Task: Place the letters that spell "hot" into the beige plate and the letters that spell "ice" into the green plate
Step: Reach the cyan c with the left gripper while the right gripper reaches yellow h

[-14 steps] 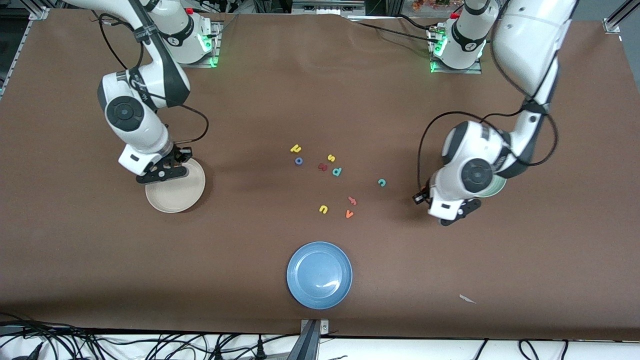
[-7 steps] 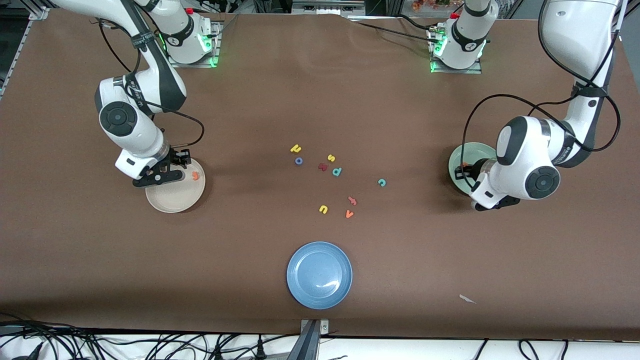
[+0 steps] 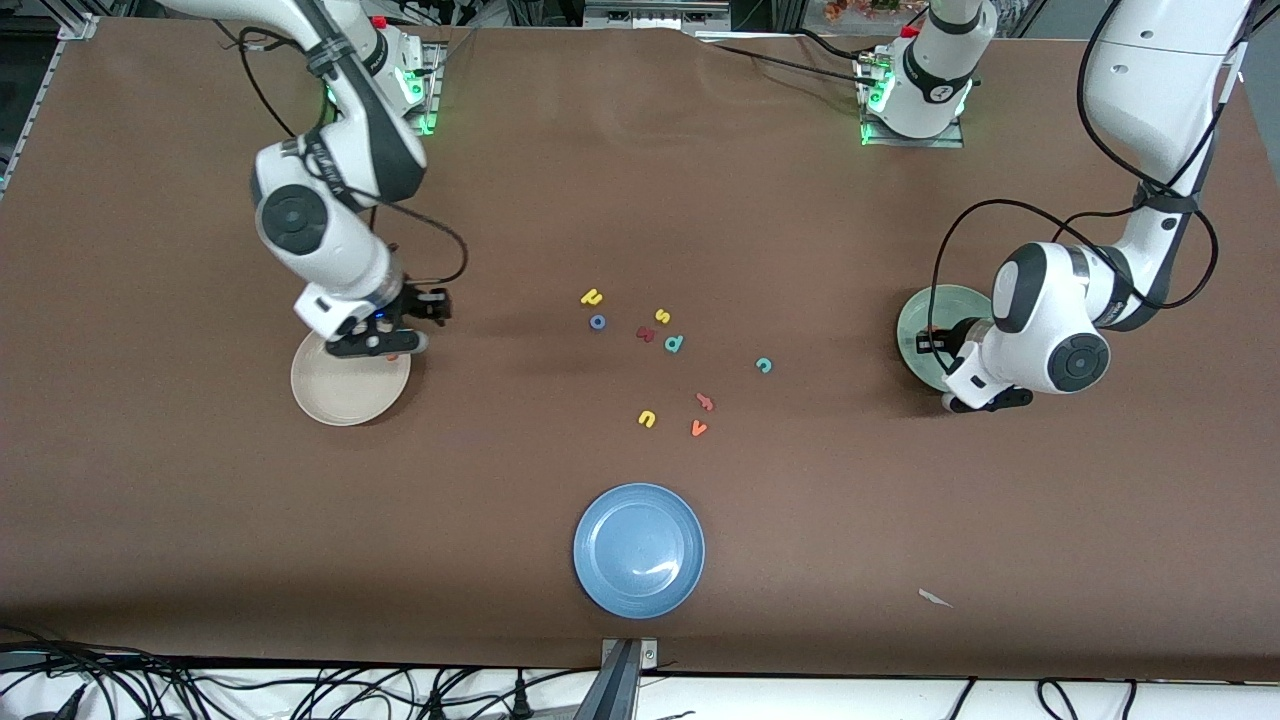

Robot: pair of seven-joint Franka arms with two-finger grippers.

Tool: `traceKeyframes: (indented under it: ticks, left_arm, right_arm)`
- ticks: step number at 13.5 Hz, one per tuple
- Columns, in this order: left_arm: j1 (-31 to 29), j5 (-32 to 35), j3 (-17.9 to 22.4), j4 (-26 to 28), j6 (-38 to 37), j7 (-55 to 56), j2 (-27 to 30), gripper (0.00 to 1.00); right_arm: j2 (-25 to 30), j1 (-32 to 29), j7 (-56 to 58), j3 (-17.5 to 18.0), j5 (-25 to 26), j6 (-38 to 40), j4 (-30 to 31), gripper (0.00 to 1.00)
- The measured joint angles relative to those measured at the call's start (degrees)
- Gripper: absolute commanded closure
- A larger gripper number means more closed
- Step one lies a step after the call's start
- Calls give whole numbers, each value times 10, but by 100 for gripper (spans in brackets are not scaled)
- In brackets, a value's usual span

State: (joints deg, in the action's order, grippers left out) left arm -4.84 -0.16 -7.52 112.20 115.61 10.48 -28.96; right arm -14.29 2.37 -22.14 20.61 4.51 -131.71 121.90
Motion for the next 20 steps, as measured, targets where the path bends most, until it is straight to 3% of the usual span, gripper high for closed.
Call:
traceKeyframes:
  ticks: [1, 2, 6, 10, 12, 16, 20]
  left_arm:
    - [0, 0, 0, -1, 1, 0, 1, 0]
    - [0, 0, -1, -3, 1, 0, 4, 0]
    - [3, -4, -34, -21, 0, 56, 29, 0]
    - [14, -5, -103, -38, 14, 234, 32, 0]
    - [33, -5, -122, -39, 63, 327, 25, 0]
    - [98, -5, -124, -39, 141, 483, -7, 0]
    - [105, 0, -123, -36, 197, 559, -26, 2]
  right_arm:
    - [-5, 23, -38, 3, 0, -2, -3, 28]
    - [-12, 51, -85, 4, 0, -4, -8, 14]
    - [-50, 134, -254, 4, 0, -30, -29, 14]
    - [-89, 171, -386, 3, 18, -60, -45, 14]
    - [-111, 186, -463, 3, 55, -67, -60, 14]
    - [-152, 212, -572, 3, 127, -71, -80, 14]
    - [-166, 224, -598, 3, 138, -75, -83, 15]
